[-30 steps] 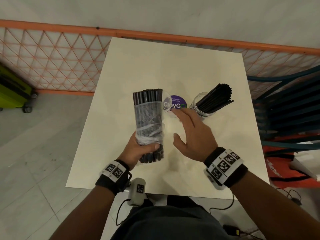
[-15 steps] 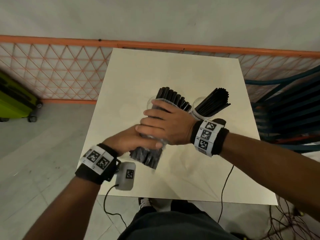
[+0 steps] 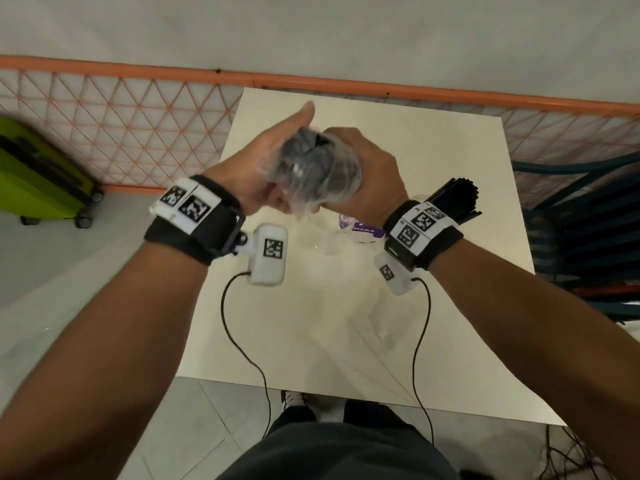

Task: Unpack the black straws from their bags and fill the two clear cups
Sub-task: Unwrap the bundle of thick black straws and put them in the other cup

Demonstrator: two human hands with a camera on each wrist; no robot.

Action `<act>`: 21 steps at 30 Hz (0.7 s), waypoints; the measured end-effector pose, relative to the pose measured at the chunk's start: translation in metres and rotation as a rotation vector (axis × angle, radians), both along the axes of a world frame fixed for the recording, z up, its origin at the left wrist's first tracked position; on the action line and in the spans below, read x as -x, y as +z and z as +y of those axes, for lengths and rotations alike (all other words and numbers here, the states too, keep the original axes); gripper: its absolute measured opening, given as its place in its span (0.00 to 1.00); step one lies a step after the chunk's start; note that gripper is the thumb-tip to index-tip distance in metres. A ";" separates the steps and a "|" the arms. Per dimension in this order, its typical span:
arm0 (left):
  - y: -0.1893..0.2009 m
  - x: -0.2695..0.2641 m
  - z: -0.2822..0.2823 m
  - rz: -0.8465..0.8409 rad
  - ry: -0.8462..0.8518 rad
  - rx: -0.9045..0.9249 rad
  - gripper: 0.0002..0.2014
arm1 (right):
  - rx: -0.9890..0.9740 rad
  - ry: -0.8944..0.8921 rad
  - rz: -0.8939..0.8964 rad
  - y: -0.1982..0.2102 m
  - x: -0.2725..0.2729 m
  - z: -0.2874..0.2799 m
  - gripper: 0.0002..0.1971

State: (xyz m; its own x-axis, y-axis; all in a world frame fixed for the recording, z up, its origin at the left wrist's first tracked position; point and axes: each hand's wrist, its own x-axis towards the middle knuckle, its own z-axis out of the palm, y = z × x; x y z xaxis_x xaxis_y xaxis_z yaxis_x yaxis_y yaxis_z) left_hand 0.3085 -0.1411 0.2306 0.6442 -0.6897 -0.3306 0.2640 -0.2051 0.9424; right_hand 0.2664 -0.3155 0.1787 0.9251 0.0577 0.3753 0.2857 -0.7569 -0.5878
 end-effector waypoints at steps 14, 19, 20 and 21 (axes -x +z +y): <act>-0.033 -0.018 -0.057 -0.338 0.060 -0.458 0.41 | -1.236 -0.517 0.084 -0.039 -0.026 -0.012 0.25; -0.062 -0.014 -0.054 -0.325 0.041 -0.514 0.33 | -1.228 -0.565 0.153 -0.063 -0.024 -0.007 0.24; -0.067 -0.013 -0.053 -0.327 0.031 -0.530 0.32 | -1.224 -0.578 0.172 -0.067 -0.023 -0.007 0.25; -0.071 -0.013 -0.052 -0.332 0.029 -0.541 0.31 | -1.218 -0.587 0.182 -0.072 -0.022 -0.007 0.26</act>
